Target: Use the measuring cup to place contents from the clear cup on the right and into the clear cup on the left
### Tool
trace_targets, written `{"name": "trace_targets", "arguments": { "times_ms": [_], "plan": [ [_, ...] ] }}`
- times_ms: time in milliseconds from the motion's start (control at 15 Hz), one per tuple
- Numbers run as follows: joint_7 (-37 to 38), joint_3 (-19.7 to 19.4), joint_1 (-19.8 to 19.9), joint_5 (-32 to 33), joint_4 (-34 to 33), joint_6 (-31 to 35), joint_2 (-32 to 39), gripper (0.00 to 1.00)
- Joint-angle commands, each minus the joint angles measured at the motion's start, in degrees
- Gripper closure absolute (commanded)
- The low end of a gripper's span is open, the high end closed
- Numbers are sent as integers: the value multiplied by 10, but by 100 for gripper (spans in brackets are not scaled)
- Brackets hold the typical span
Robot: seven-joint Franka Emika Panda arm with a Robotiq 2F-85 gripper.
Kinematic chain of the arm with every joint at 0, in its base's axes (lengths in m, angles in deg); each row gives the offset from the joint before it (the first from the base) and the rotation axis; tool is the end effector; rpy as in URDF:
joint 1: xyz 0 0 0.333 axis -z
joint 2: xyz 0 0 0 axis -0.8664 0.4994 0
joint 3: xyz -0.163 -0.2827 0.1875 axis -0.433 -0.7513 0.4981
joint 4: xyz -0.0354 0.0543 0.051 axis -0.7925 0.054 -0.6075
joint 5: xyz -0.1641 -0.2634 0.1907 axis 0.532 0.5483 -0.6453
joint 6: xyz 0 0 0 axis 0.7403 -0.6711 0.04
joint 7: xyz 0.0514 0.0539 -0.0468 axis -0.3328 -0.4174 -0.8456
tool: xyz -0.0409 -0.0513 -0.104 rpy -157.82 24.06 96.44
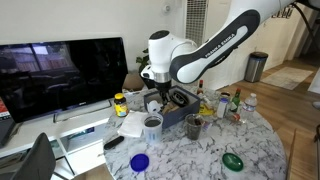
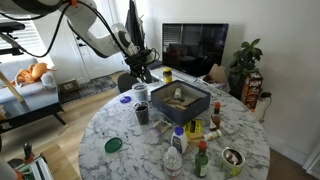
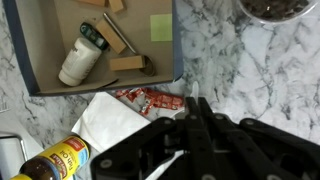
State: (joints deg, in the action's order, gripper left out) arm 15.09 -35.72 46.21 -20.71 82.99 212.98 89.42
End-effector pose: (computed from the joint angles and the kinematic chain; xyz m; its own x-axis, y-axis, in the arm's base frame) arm 0.6438 0.2332 0.3565 0.3707 0.9183 -0.1388 0.9026 -0.3210 0.2867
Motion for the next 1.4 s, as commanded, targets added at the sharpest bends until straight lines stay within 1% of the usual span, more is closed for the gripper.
{"name": "trace_targets", "arguments": {
  "times_ms": [0,200,400,533,667,733,800,867,1000,1200,1267,1333],
  "plan": [
    [35,-21,-12,71,66,63,-35,99],
    [76,-29,-16,126,80,89,-38,99],
    [107,-28,-13,157,84,94,-39,99],
    [85,-7,6,115,84,79,-44,99],
    [37,17,29,48,84,58,-55,99],
    [-3,35,46,-6,86,44,-62,99],
    [-24,40,52,-38,86,29,-67,99],
    [-62,52,63,-84,85,11,-72,99],
    [-117,68,78,-151,82,-33,-80,99],
    [-182,76,89,-233,76,-112,-87,99],
    [-175,69,84,-243,75,-146,-83,99],
    [-154,58,76,-240,70,-177,-77,99]
  ]
}}
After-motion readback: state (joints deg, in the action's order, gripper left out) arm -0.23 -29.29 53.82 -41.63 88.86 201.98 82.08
